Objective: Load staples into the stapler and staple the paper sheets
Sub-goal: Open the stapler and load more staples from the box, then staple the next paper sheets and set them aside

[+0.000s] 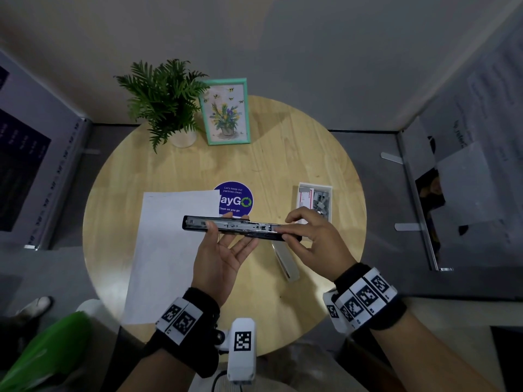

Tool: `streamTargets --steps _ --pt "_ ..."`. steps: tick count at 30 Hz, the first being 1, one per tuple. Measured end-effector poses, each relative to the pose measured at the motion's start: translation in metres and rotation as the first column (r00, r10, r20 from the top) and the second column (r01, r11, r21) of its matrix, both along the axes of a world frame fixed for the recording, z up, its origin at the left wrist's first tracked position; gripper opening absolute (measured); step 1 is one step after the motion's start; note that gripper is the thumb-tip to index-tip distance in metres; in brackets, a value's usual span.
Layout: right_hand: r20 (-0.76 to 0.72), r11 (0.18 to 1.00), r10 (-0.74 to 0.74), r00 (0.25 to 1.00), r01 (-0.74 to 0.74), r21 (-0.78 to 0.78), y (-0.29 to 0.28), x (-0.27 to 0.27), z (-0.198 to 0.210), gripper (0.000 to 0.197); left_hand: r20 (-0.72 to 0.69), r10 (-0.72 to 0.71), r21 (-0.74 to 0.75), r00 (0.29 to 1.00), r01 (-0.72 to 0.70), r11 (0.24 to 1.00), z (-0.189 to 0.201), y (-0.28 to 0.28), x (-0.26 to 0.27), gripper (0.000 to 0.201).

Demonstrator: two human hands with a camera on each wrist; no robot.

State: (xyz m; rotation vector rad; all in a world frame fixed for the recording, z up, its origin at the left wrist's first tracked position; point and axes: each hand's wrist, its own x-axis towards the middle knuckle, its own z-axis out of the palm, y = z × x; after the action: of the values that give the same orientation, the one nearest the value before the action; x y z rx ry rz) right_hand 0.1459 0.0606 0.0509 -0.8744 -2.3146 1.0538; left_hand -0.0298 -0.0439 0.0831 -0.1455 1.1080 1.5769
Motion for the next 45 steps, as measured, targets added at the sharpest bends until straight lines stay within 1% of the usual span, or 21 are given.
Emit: streamTargets --steps 5,8,10,11,12,13,15,16,17,19,21,22,25,28,31,33,36,38,41,43,45 --pt "-0.008 0.997 -0.064 0.998 0.064 -0.042 -0.001 0.011 -0.006 0.022 0.023 0.036 0.011 0.999 -0.036 0.999 0.000 -0.005 -0.004 0.054" --pt "-0.098 0.960 -0.202 0.974 0.177 -0.216 -0.002 0.014 -0.003 0.017 0.051 0.048 0.022 0.998 -0.049 0.999 -0.001 -0.007 -0.006 0.052" --pt "-0.184 0.879 -0.348 0.919 0.252 -0.404 -0.004 0.011 0.004 0.013 0.068 0.044 0.034 0.997 -0.046 0.998 -0.001 -0.007 -0.006 0.052" --pt "-0.205 0.799 -0.435 0.877 0.271 -0.536 -0.004 0.008 0.008 0.014 0.078 0.041 0.040 0.996 -0.044 0.998 -0.002 -0.007 -0.006 0.053" --pt "-0.187 0.678 -0.516 0.836 0.266 -0.685 -0.004 0.004 0.010 0.013 0.084 0.036 0.044 0.996 -0.040 0.998 -0.002 -0.007 -0.005 0.054" --pt "-0.134 0.529 -0.559 0.819 0.227 -0.818 -0.005 0.001 0.012 0.014 0.082 0.027 0.047 0.996 -0.031 0.998 -0.003 -0.008 -0.005 0.054" --pt "-0.023 0.242 -0.505 0.863 0.116 -0.963 -0.007 -0.006 0.013 0.032 0.060 -0.004 0.057 0.998 0.000 0.998 -0.005 -0.009 -0.003 0.054" --pt "-0.004 0.134 -0.456 0.890 0.064 -0.989 -0.008 -0.009 0.014 0.039 0.038 -0.018 0.062 0.999 0.015 0.998 -0.006 -0.010 -0.003 0.053" --pt "-0.005 0.065 -0.427 0.904 0.025 -0.998 -0.010 -0.011 0.015 0.042 0.004 -0.028 0.062 1.000 0.028 0.998 -0.007 -0.011 -0.003 0.052" --pt "-0.033 0.024 -0.424 0.905 -0.025 -0.999 -0.013 -0.015 0.018 0.039 -0.107 -0.056 0.036 0.993 0.060 0.998 -0.009 -0.013 -0.002 0.046" --pt "-0.054 0.019 -0.424 0.904 -0.051 -0.999 -0.018 -0.020 0.021 0.034 -0.271 -0.116 -0.025 0.955 0.114 0.993 -0.011 -0.016 -0.001 0.036" --pt "-0.054 0.011 -0.413 0.909 -0.054 -0.998 -0.021 -0.023 0.021 0.033 -0.369 -0.153 -0.055 0.917 0.143 0.988 -0.013 -0.018 -0.001 0.032" --pt "-0.029 0.012 -0.360 0.933 -0.026 -1.000 -0.030 -0.036 0.022 0.031 -0.637 -0.248 -0.096 0.729 0.245 0.965 -0.013 -0.028 -0.006 0.029" --pt "0.019 0.055 -0.239 0.971 0.034 -0.998 -0.036 -0.052 0.023 0.047 -0.759 -0.319 -0.139 0.568 0.337 0.931 -0.011 -0.037 -0.021 0.041" --pt "0.050 0.111 -0.103 0.993 0.061 -0.992 -0.044 -0.072 0.022 0.071 -0.768 -0.428 -0.206 0.477 0.449 0.869 -0.009 -0.044 -0.037 0.050" --pt "0.057 0.193 -0.024 0.998 0.060 -0.979 -0.053 -0.088 0.019 0.071 -0.775 -0.463 -0.217 0.431 0.506 0.835 -0.008 -0.047 -0.051 0.052" --pt "0.137 0.369 0.016 0.990 0.121 -0.922 -0.067 -0.114 0.013 0.056 -0.750 -0.462 -0.173 0.473 0.535 0.827 -0.012 -0.049 -0.080 0.054" --pt "0.188 0.410 -0.056 0.980 0.195 -0.891 -0.075 -0.133 0.002 0.041 -0.746 -0.447 -0.183 0.493 0.494 0.850 -0.022 -0.048 -0.105 0.060" --pt "0.310 0.505 -0.107 0.945 0.321 -0.802 -0.086 -0.158 -0.020 0.032 -0.747 -0.492 -0.370 0.446 0.336 0.866 -0.050 -0.041 -0.154 0.048" --pt "0.389 0.597 -0.065 0.919 0.348 -0.722 -0.093 -0.171 -0.036 0.023 -0.707 -0.583 -0.542 0.399 0.224 0.810 -0.070 -0.032 -0.190 0.038" --pt "0.452 0.676 0.002 0.892 0.332 -0.658 -0.100 -0.180 -0.048 0.025 -0.649 -0.674 -0.686 0.354 0.113 0.719 -0.086 -0.021 -0.225 0.038"
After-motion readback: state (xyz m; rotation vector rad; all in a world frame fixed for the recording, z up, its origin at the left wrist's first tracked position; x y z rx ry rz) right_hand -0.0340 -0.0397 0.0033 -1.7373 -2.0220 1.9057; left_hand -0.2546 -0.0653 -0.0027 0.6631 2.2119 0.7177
